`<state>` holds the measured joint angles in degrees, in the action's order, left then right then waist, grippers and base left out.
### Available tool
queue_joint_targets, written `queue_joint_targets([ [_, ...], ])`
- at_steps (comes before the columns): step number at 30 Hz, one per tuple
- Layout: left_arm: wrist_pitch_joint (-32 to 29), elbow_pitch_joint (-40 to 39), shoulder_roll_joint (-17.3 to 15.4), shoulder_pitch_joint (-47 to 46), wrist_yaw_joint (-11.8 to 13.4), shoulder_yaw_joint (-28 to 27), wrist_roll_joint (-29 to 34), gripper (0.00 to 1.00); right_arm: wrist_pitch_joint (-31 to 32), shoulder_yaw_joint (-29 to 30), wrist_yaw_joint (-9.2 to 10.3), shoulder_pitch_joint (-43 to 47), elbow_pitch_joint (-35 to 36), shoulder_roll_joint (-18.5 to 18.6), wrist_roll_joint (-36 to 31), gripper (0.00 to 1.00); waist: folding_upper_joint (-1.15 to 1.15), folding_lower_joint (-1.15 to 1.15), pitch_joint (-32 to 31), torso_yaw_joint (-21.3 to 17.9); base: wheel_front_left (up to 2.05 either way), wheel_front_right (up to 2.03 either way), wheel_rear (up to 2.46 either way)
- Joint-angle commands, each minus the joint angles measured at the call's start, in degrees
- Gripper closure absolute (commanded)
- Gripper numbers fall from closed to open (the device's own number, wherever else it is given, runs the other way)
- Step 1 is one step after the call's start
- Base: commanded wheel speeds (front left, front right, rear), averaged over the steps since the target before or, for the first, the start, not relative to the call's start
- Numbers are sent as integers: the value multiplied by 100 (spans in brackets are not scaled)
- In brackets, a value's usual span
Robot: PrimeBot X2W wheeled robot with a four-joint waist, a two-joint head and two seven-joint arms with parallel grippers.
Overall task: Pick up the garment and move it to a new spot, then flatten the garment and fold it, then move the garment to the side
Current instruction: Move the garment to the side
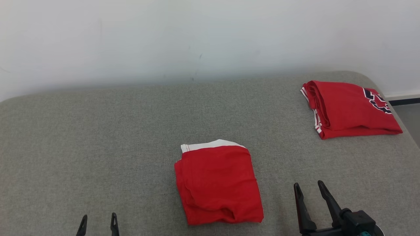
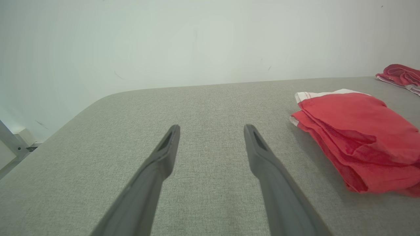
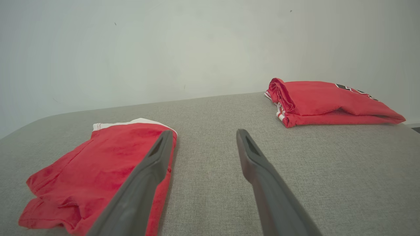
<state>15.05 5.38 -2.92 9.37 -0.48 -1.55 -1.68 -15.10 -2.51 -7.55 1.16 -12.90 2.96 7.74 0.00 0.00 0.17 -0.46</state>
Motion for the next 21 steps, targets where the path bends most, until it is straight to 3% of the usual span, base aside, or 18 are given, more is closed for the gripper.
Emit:
queue_joint_targets([
  [1, 16, 19, 5, 45, 23, -5, -8, 0, -1, 11, 17, 5, -10, -16, 14, 0, 0, 0, -5, 0, 0, 0, 0],
  [21, 16, 43, 6, 72, 51, -5, -43, 0, -1, -115, 17, -58, -83, -17, -58, 0, 0, 0, -17, 81, 0, 0, 0],
])
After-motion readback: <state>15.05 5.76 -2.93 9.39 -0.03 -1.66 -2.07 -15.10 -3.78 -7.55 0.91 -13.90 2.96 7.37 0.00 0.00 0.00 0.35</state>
